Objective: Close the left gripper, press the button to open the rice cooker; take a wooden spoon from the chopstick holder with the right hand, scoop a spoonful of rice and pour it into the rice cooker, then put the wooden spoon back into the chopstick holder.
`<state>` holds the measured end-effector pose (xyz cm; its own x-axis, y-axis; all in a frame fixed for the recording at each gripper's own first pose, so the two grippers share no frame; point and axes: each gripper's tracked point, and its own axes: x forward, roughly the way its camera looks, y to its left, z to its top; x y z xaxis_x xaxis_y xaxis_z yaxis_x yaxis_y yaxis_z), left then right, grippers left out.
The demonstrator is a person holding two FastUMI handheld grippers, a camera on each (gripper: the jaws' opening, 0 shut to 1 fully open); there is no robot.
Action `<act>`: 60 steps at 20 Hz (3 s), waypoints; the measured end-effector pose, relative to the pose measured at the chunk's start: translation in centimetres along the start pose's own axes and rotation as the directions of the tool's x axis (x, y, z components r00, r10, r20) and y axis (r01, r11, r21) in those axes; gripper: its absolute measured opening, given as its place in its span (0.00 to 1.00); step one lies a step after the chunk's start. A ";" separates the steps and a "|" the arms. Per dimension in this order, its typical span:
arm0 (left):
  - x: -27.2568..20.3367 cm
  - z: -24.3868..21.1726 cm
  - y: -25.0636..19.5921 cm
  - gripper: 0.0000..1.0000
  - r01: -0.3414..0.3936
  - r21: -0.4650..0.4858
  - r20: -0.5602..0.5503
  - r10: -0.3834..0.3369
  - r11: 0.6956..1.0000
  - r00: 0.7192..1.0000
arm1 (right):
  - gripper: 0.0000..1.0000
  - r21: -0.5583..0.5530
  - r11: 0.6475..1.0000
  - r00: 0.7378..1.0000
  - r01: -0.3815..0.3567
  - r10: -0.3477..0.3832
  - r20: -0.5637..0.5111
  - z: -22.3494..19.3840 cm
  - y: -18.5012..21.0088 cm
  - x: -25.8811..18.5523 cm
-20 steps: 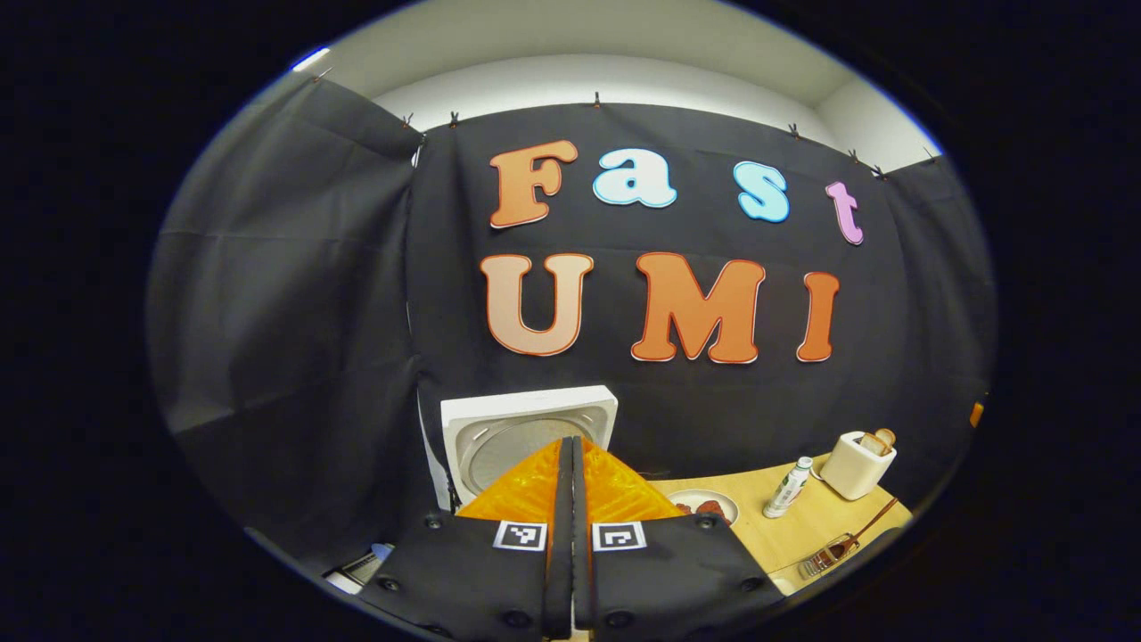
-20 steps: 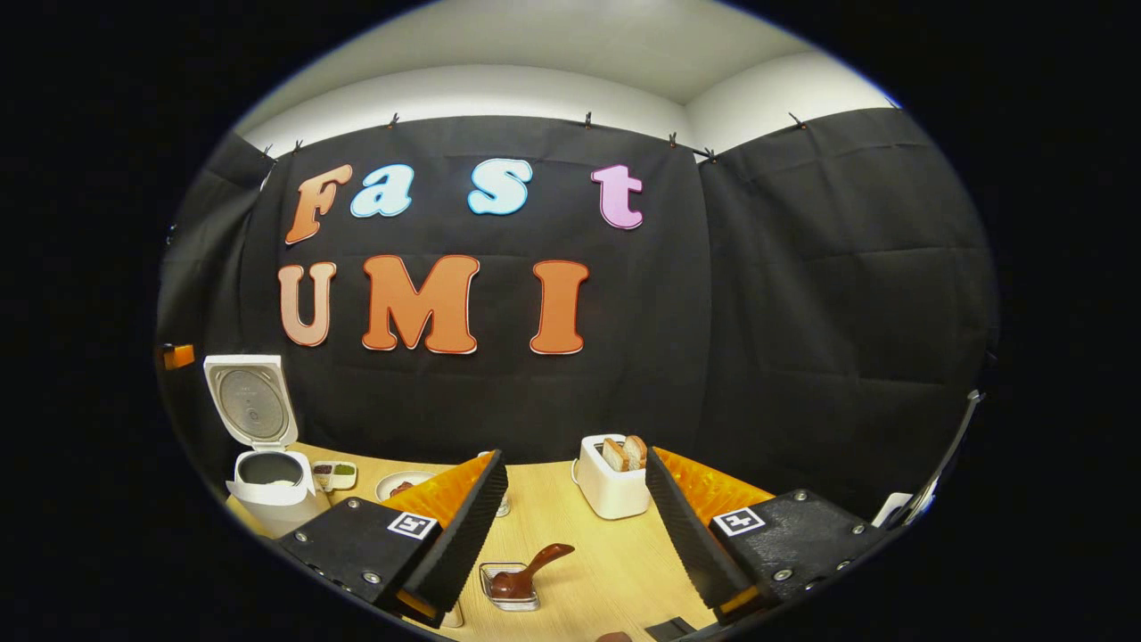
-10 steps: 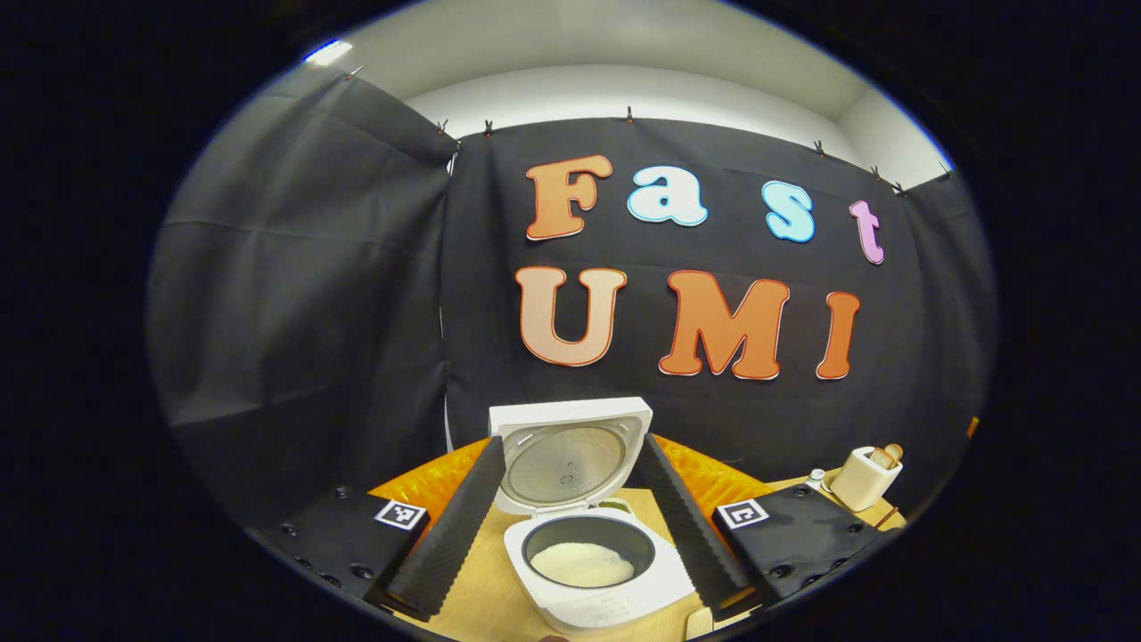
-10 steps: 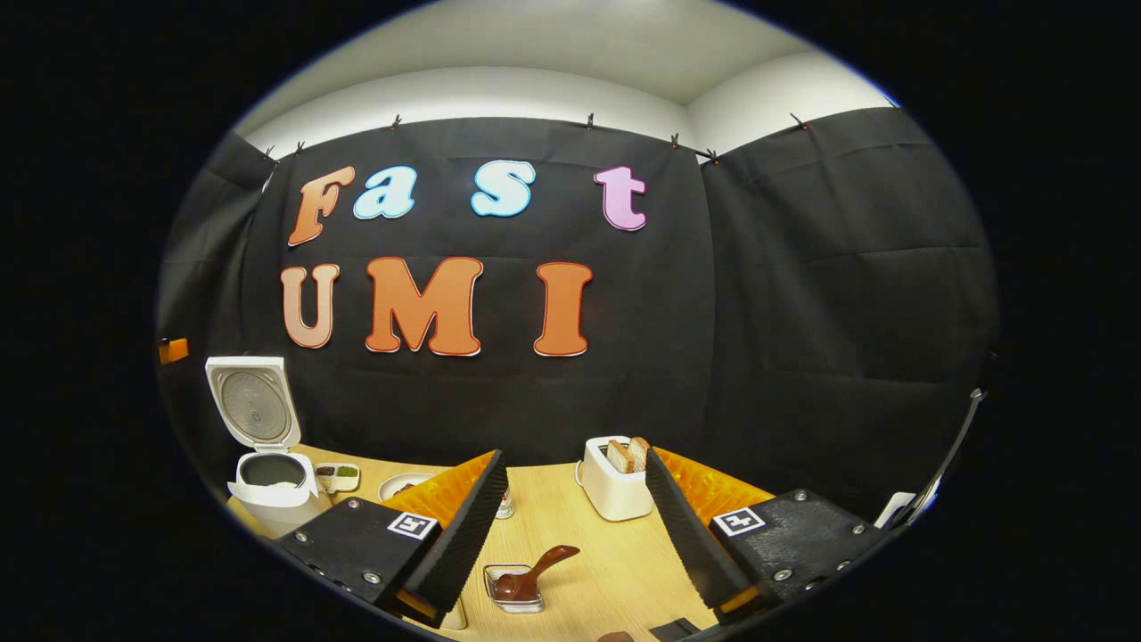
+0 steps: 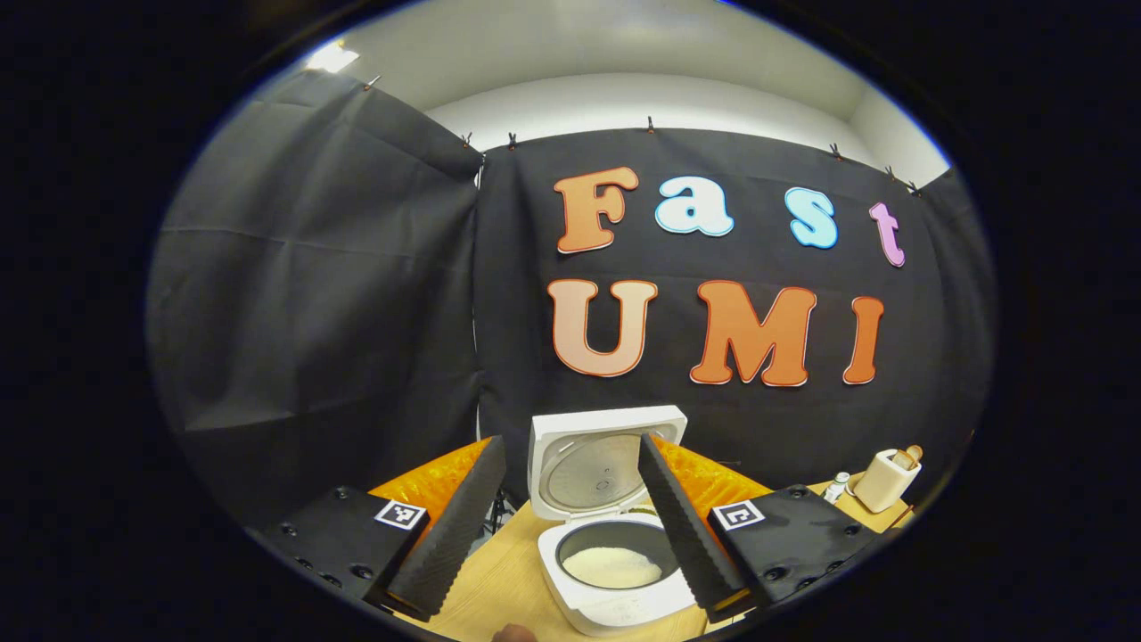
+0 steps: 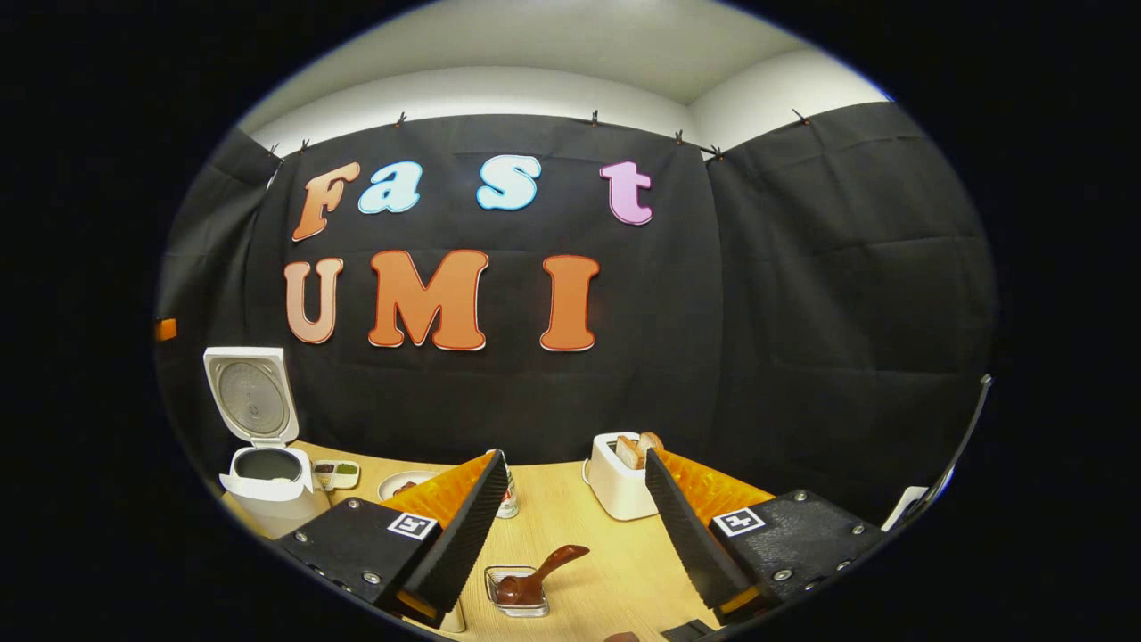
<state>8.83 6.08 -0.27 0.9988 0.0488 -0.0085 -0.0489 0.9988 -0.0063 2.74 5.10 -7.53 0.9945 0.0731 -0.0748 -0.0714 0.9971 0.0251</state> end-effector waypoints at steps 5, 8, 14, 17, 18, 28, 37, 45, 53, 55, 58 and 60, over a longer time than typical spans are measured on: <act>-1.0 0.6 1.6 1.00 -0.036 0.023 0.011 0.036 0.999 0.999 | 0.97 0.017 1.000 0.997 -0.010 0.012 -0.079 -5.2 0.4 2.4; -1.8 0.4 2.6 0.99 -0.071 0.031 0.000 0.071 0.997 0.997 | 0.97 0.008 1.000 0.992 -0.005 0.006 -0.126 -8.7 0.2 4.2; -2.9 -0.2 4.4 1.00 -0.152 0.060 0.004 0.152 0.987 0.988 | 0.97 0.078 0.997 0.976 0.014 0.004 -0.218 -14.6 0.5 7.2; -3.1 -1.3 4.6 1.00 -0.155 0.054 -0.027 0.157 0.986 0.987 | 0.97 0.133 0.991 0.961 0.002 0.035 -0.273 -17.5 1.4 7.8; -3.1 -1.9 4.7 1.00 -0.155 0.054 -0.040 0.157 0.987 0.987 | 0.97 0.154 0.988 0.957 0.000 0.044 -0.285 -18.3 1.7 7.9; -3.1 -6.2 6.7 1.00 -0.198 0.055 -0.138 0.204 0.979 0.969 | 0.80 0.415 0.910 0.898 -0.005 0.187 -0.398 -22.0 4.2 8.6; -2.8 -6.2 7.3 1.00 -0.212 0.135 -0.126 0.229 0.968 0.965 | 0.31 0.549 0.835 0.872 0.033 0.244 -0.424 -22.6 4.8 10.0; -1.5 -5.4 6.5 1.00 -0.177 0.146 -0.102 0.192 0.973 0.976 | 0.07 0.436 0.900 0.902 -0.002 0.190 -0.387 -20.0 4.6 8.6; -0.6 -5.2 6.3 1.00 -0.082 0.088 -0.093 0.090 0.993 0.992 | 0.07 0.372 0.927 0.974 -0.048 0.125 -0.186 -9.0 5.5 5.7; -0.6 -5.1 6.9 1.00 -0.064 0.076 -0.094 0.071 0.995 0.993 | 0.06 0.351 0.930 0.975 -0.104 0.164 -0.147 -6.9 7.9 4.1; -0.3 -4.9 8.1 1.00 -0.050 0.084 -0.086 0.057 0.995 0.995 | 0.07 0.301 0.938 0.970 -0.173 0.216 -0.114 -5.0 11.7 2.2; -0.2 -4.8 8.7 1.00 -0.035 0.073 -0.083 0.041 0.997 0.996 | 0.07 0.257 0.943 0.964 -0.209 0.243 -0.109 -5.2 14.4 0.9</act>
<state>8.15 14.74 -5.13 0.9918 0.0893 -0.0914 -0.0833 0.9942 0.0674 2.24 19.60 -12.38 0.9329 0.3152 -0.1742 -0.2557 0.9204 0.2957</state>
